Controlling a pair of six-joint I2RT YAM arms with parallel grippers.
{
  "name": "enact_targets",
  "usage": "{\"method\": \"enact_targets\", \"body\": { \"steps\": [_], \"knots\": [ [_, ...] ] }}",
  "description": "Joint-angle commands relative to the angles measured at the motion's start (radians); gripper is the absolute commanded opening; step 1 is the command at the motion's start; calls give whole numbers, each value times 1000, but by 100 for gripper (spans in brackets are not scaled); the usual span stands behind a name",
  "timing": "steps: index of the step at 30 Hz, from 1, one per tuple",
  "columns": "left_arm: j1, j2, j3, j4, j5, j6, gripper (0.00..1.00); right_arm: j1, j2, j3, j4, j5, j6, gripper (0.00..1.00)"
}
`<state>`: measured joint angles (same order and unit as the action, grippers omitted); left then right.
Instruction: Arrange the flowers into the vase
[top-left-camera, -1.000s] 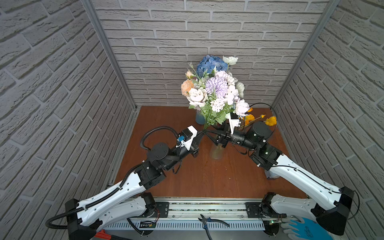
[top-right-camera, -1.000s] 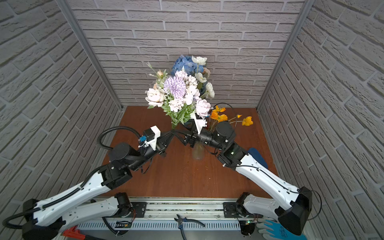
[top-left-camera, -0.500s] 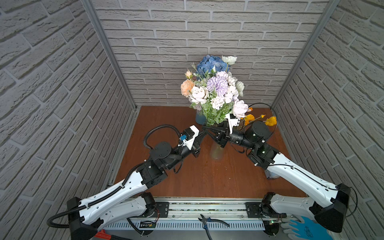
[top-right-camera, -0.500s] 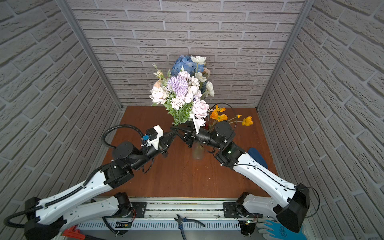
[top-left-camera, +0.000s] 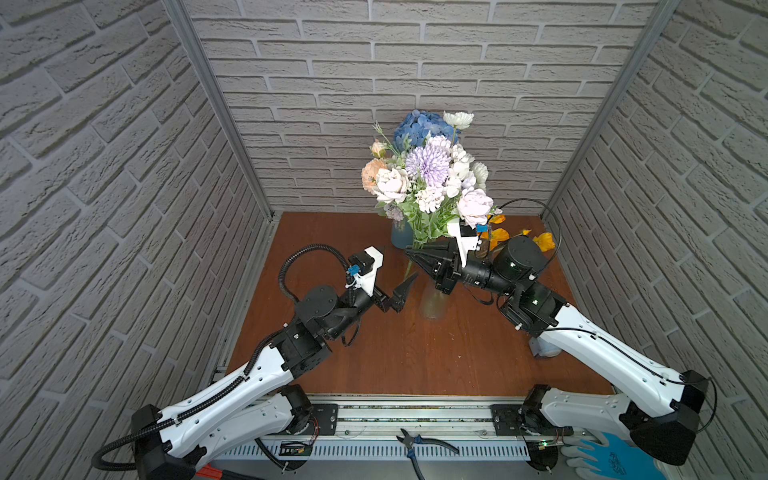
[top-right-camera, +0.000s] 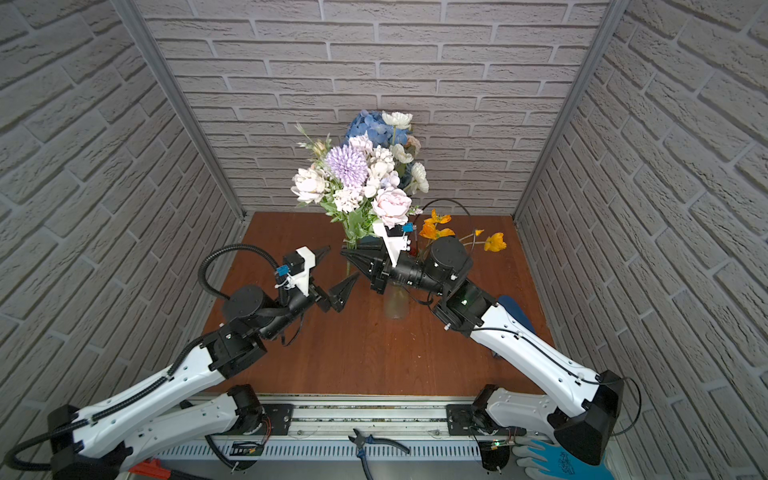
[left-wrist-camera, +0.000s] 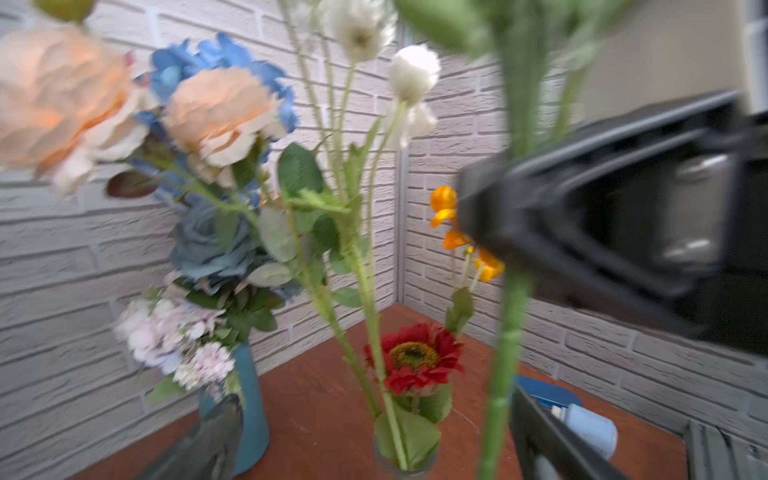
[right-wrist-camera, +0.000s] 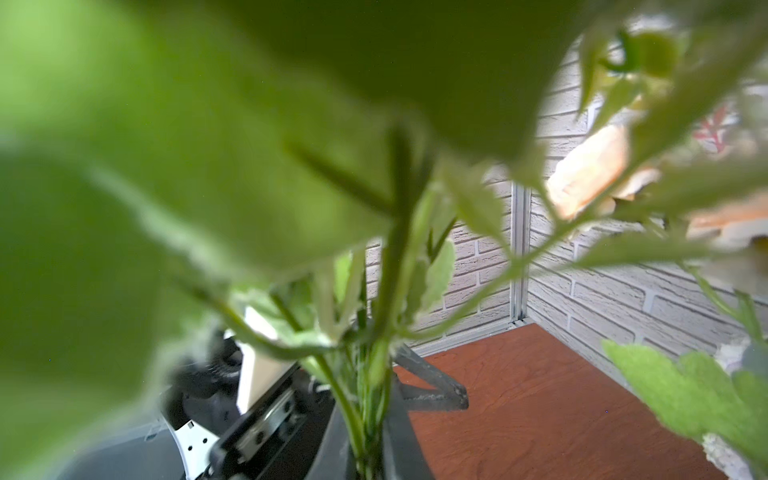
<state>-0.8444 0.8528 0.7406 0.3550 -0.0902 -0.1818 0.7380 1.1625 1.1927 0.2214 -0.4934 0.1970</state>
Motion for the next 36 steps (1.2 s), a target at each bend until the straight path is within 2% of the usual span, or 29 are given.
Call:
{"method": "enact_targets", "body": {
  "steps": [1,4,7,15,19,24,31,36],
  "knots": [
    [96,-15,-63,79,-34,-184,98,14,-60,50,-49,-15,-104,6],
    [191,-5,-107,81,-11,-309,98,14,-105,43,-91,37,-151,6],
    [246,14,-125,67,-4,-372,98,14,-156,18,-142,112,-187,6],
    [286,52,-118,29,-9,-403,98,12,-306,-139,-236,355,-180,6],
    [295,70,-115,25,-15,-424,98,12,-355,-219,-259,438,-208,6],
    [297,96,-97,18,-8,-441,98,12,-361,-306,-267,476,-292,6],
    [298,120,-81,13,4,-452,98,12,-321,-441,-27,477,-371,6],
    [300,117,-81,5,6,-452,98,11,-224,-439,61,439,-407,6]
  ]
}}
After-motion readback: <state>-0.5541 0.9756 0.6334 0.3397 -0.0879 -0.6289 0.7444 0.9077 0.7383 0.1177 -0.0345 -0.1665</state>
